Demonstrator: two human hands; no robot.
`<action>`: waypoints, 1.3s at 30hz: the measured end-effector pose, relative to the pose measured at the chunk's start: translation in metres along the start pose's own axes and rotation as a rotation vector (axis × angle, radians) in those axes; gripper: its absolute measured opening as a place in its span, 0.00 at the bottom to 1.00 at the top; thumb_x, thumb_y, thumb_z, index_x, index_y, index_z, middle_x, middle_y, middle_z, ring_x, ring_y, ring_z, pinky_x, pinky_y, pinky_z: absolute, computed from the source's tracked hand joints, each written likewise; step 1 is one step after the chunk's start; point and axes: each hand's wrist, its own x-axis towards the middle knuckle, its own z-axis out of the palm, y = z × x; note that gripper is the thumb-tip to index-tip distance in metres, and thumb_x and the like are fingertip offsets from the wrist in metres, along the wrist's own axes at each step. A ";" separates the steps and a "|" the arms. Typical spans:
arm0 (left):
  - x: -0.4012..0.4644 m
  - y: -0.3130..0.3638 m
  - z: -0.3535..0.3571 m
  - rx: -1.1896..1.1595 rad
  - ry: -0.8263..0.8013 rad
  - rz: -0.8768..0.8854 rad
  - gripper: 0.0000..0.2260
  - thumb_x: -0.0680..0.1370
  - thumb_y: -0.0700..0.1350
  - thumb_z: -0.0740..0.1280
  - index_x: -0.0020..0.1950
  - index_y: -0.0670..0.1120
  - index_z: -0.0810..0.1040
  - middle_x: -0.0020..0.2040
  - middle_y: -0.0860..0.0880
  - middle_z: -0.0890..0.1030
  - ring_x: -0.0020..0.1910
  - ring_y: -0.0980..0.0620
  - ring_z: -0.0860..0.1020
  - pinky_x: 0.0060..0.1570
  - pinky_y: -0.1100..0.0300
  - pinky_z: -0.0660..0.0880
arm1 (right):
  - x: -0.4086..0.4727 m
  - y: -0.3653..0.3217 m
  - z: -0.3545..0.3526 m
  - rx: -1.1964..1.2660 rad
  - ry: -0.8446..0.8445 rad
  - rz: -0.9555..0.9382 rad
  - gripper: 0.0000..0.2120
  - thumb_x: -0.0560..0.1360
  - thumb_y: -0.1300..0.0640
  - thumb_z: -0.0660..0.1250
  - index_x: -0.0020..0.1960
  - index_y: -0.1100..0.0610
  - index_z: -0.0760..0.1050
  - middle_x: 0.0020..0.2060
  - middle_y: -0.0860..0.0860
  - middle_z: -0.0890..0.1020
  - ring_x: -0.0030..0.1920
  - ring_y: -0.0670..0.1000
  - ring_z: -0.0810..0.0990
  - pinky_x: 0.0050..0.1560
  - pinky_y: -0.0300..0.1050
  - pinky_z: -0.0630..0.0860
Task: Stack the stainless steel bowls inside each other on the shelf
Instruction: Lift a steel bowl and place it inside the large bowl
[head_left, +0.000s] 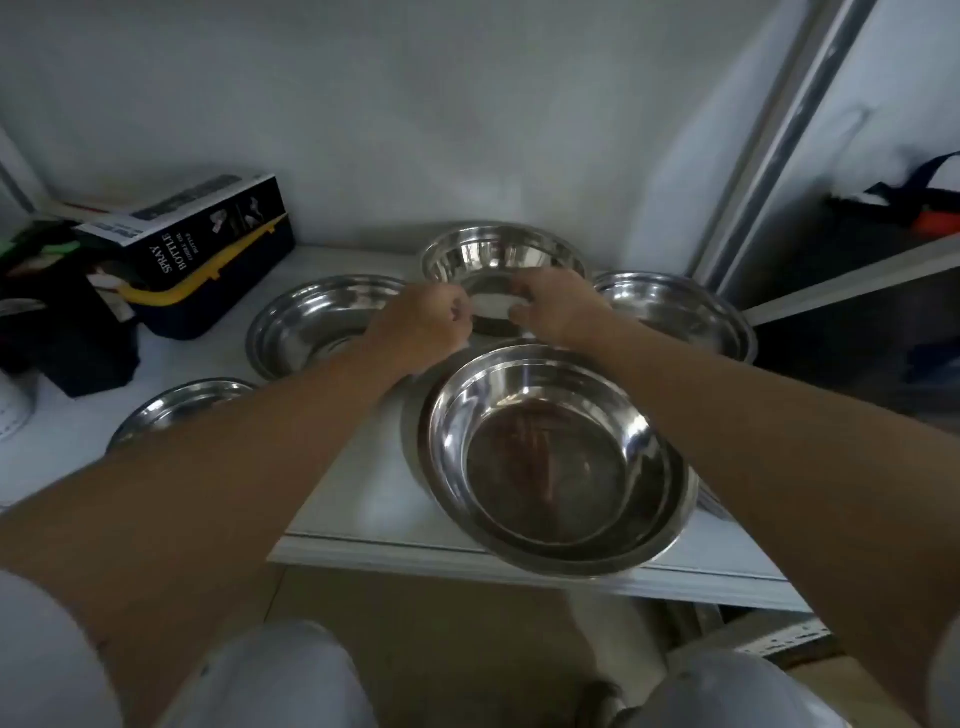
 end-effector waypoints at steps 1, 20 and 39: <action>0.002 -0.001 0.001 -0.002 0.004 -0.007 0.10 0.78 0.42 0.61 0.51 0.43 0.82 0.45 0.43 0.84 0.43 0.45 0.79 0.42 0.58 0.71 | 0.006 -0.002 0.004 0.020 -0.017 0.011 0.20 0.74 0.52 0.63 0.66 0.54 0.74 0.62 0.58 0.79 0.63 0.59 0.75 0.63 0.52 0.74; 0.009 -0.014 0.008 -0.028 0.065 -0.006 0.11 0.76 0.40 0.62 0.52 0.41 0.82 0.42 0.44 0.82 0.44 0.43 0.79 0.44 0.58 0.72 | 0.036 -0.017 0.037 -0.112 0.217 0.083 0.14 0.77 0.64 0.59 0.59 0.61 0.78 0.55 0.62 0.81 0.58 0.63 0.78 0.54 0.52 0.75; -0.042 0.034 -0.021 -1.003 0.271 -0.724 0.17 0.81 0.51 0.54 0.51 0.42 0.78 0.50 0.42 0.83 0.45 0.42 0.82 0.44 0.49 0.82 | -0.180 0.018 -0.010 -0.074 0.328 -0.211 0.07 0.75 0.55 0.63 0.46 0.55 0.79 0.40 0.55 0.82 0.43 0.57 0.80 0.39 0.47 0.76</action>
